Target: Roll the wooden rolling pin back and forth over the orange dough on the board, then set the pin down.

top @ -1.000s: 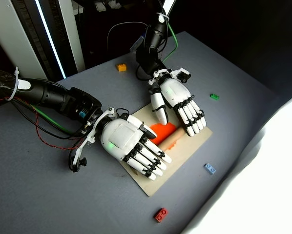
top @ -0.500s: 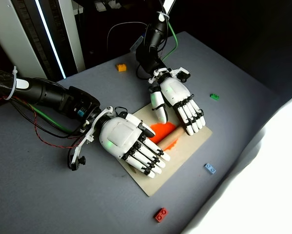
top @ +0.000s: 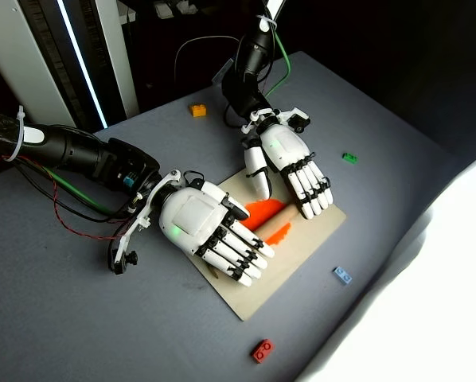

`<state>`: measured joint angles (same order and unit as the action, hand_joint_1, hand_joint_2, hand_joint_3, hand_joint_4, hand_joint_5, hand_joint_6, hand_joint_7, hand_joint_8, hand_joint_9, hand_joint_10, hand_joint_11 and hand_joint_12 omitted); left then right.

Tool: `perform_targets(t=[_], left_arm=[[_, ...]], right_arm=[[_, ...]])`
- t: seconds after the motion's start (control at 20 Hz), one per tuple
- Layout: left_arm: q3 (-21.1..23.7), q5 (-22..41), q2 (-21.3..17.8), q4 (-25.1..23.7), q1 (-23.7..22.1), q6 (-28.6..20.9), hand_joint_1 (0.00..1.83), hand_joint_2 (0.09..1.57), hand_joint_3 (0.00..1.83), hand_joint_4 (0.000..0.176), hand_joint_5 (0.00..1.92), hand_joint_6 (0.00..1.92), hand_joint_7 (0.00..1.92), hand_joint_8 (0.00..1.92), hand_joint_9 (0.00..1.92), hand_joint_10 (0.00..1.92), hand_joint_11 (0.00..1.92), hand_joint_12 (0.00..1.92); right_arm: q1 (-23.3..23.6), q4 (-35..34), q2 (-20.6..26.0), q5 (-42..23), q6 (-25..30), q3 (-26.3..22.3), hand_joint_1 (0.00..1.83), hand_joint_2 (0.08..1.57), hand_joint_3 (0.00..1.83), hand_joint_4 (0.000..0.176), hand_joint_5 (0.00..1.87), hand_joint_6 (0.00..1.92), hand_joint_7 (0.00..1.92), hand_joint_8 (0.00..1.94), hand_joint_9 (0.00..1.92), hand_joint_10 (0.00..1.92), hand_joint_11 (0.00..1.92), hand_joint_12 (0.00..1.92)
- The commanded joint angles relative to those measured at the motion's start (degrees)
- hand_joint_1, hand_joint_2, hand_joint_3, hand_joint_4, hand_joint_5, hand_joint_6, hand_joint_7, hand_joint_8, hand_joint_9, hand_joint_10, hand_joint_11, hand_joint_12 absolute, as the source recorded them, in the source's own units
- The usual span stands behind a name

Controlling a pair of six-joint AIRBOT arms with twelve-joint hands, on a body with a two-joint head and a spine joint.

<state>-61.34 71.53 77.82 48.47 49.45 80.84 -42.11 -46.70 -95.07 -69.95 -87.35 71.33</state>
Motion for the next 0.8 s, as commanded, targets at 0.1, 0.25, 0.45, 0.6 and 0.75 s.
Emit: perform_targets(t=[0.1,0.25,0.45,0.6,0.75], left_arm=[[0.7,1.5,-0.4,-1.2,0.8,-0.3,0.00,1.53,0.00,0.000,0.19,0.00,0.20,0.00,0.14,0.00,0.00,0.14],[1.4,1.5,-1.0,-1.8,0.9,-0.3,0.00,1.54,0.00,0.000,0.19,0.00,0.20,0.00,0.14,0.00,0.00,0.14],[2.4,1.5,-1.6,-2.4,1.1,-0.3,0.00,1.53,0.00,0.000,0.17,0.00,0.21,0.00,0.16,0.00,0.00,0.21],[3.0,1.9,-2.0,-2.9,1.4,-0.5,0.00,1.53,0.00,0.000,0.15,0.00,0.20,0.00,0.15,0.00,0.00,0.17],[3.6,2.1,-2.1,-3.2,1.7,-0.7,0.00,1.54,0.00,0.000,0.17,0.01,0.22,0.00,0.16,0.01,0.00,0.20]], right_arm=[[-0.8,1.5,0.0,-0.1,0.2,-0.8,0.00,1.57,0.00,0.000,0.27,0.00,0.34,0.00,0.31,0.01,0.00,0.72],[-0.9,1.6,0.1,-0.1,0.2,-1.1,0.00,1.57,0.01,0.000,0.30,0.01,0.36,0.00,0.33,0.01,0.00,0.77],[-1.0,1.7,0.2,-0.2,0.1,-1.5,0.00,1.57,0.01,0.000,0.31,0.01,0.35,0.00,0.33,0.01,0.00,0.91],[-1.1,1.8,0.5,-0.3,0.0,-2.4,0.00,1.57,0.02,0.000,0.30,0.00,0.33,0.01,0.31,0.00,0.00,0.84],[-1.4,2.0,0.9,-0.4,-0.1,-3.8,0.00,1.57,0.01,0.000,0.34,0.01,0.37,0.01,0.35,0.02,0.00,0.89]])
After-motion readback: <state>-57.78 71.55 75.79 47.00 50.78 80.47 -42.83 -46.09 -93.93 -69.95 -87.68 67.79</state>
